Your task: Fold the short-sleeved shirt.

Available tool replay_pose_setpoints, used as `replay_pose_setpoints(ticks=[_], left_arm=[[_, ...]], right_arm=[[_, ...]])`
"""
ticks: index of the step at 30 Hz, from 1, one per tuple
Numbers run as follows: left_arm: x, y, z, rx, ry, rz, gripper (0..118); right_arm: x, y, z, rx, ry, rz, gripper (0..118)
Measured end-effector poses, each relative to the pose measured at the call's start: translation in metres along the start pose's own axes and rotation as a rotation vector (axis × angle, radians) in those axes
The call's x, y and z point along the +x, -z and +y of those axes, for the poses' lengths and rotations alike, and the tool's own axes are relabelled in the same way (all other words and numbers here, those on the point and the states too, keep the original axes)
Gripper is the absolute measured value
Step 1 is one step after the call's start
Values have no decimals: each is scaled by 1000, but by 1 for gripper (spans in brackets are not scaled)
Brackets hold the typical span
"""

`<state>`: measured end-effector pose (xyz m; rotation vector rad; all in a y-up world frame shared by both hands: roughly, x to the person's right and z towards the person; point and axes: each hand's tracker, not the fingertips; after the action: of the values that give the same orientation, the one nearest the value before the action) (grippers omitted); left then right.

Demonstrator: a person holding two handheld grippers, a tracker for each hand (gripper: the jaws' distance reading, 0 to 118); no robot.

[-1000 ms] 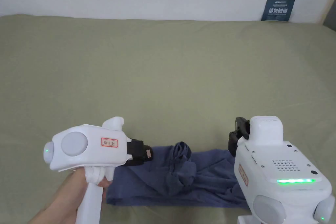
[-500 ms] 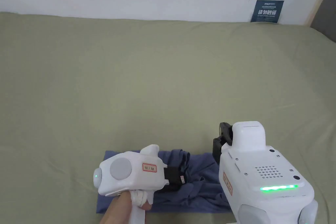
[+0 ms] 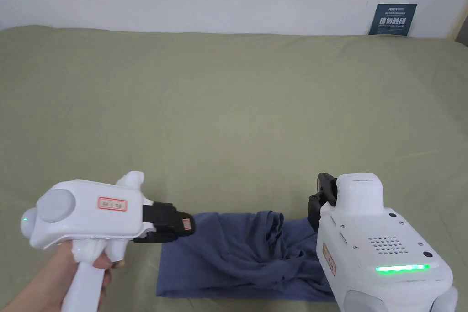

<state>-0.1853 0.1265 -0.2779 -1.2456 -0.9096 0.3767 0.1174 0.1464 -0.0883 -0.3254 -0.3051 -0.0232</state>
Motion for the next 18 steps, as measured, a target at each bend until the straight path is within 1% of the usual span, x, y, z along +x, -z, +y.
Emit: replay_pose_setpoints(ticks=[4,7,8,9,10,11,12,13,15,18], left_arm=[[-21,-17,-7,9,-41,67,0],[-33,-18,-9,-6,-79,20,1],[-35,-15,-10,-12,-90,9,22],[-37,-12,-10,-11,-90,4,61],[-40,-10,-9,-21,-90,-27,61],[-42,-1,-8,-38,-93,-40,76],[-42,4,-8,-67,-81,-52,99],[-42,9,-10,-86,-70,-64,118],[-44,17,-8,-72,-73,-53,118],[-54,35,-2,-118,-94,-72,113]], right_arm=[[0,-2,-1,-6,-9,2,0],[2,-2,-1,-8,1,-2,0],[2,-2,-1,-9,2,-4,0],[2,-2,-1,-9,1,-6,0],[2,-2,-1,-10,-3,-7,0],[2,-2,-1,-9,-6,-7,0],[2,-2,-1,-9,-9,-7,0],[2,-2,-1,-7,-13,-9,0],[3,-3,-1,-8,-14,-10,0],[4,-3,-1,-10,-16,-14,0]])
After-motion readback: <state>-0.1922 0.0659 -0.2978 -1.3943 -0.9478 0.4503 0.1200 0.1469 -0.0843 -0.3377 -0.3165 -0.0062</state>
